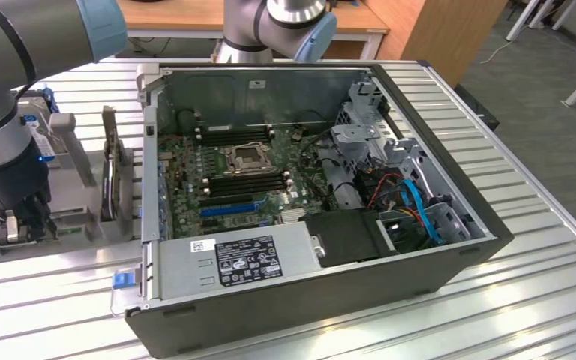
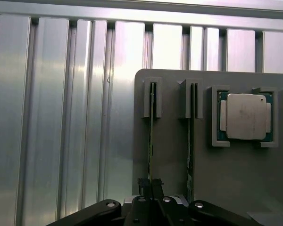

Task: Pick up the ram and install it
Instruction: 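Pick up the ram and move it above insertion slot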

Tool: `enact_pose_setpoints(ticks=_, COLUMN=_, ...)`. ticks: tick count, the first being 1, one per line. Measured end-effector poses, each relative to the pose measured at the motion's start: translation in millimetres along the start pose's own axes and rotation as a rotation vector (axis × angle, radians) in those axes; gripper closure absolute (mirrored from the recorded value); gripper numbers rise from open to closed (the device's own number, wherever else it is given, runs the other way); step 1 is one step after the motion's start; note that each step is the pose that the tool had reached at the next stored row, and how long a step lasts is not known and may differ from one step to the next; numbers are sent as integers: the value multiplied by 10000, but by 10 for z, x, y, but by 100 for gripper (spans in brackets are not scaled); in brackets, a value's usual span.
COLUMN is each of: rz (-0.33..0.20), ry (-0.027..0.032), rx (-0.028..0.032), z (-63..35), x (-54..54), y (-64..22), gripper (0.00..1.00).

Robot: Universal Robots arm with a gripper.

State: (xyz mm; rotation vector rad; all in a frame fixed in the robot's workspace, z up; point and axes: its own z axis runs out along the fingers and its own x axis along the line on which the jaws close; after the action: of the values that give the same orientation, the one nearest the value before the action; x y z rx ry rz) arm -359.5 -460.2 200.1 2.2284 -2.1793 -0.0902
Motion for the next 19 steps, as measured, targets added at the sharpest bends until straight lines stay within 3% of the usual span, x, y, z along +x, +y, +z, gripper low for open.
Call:
enact_pose_setpoints(ticks=9, rz=0, ry=0, rx=1, z=-71, x=-2, y=3, gripper=88)
enact_pose_setpoints(ticks=19, rz=0, ry=0, rx=0, z=-272, x=-7, y=13, gripper=88)
